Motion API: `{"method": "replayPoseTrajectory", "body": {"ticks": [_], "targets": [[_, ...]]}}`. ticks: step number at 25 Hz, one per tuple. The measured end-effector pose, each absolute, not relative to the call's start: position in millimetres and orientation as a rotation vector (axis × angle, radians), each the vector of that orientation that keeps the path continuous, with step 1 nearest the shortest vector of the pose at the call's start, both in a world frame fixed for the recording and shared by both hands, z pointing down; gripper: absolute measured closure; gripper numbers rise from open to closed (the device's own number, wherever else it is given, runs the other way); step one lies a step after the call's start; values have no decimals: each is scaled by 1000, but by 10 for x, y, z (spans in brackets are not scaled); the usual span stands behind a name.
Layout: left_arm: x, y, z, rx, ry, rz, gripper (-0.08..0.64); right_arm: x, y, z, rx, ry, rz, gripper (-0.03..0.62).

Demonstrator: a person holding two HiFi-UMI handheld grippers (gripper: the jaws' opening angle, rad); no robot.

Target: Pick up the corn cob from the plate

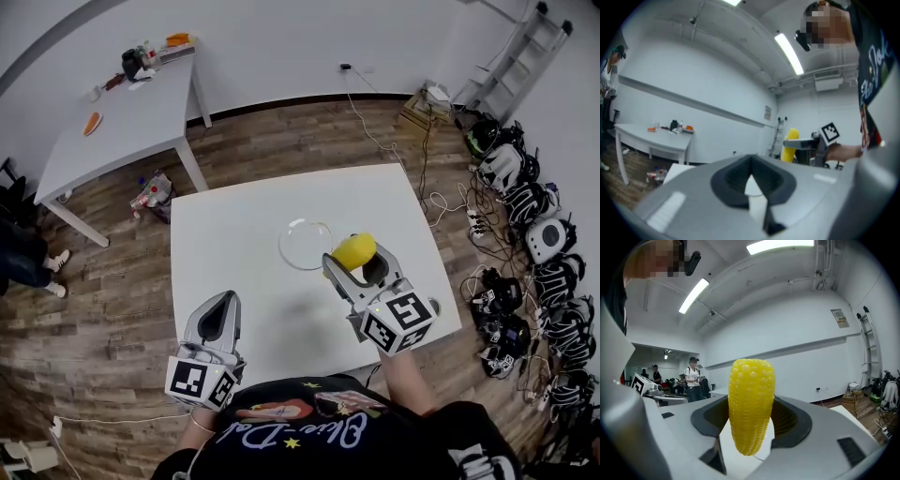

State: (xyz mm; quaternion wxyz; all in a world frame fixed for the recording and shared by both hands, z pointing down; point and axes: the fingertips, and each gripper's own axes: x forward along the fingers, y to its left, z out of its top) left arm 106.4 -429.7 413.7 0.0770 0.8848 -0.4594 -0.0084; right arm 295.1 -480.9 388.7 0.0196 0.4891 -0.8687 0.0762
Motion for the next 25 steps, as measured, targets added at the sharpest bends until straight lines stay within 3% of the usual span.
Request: {"method": "replayPoseTrajectory", "body": {"ticks": [25], "targets": [[1037, -4301, 4184, 2656, -1347, -16, 563, 2909, -4689, 3785, 1534, -2741, 290, 321]]}}
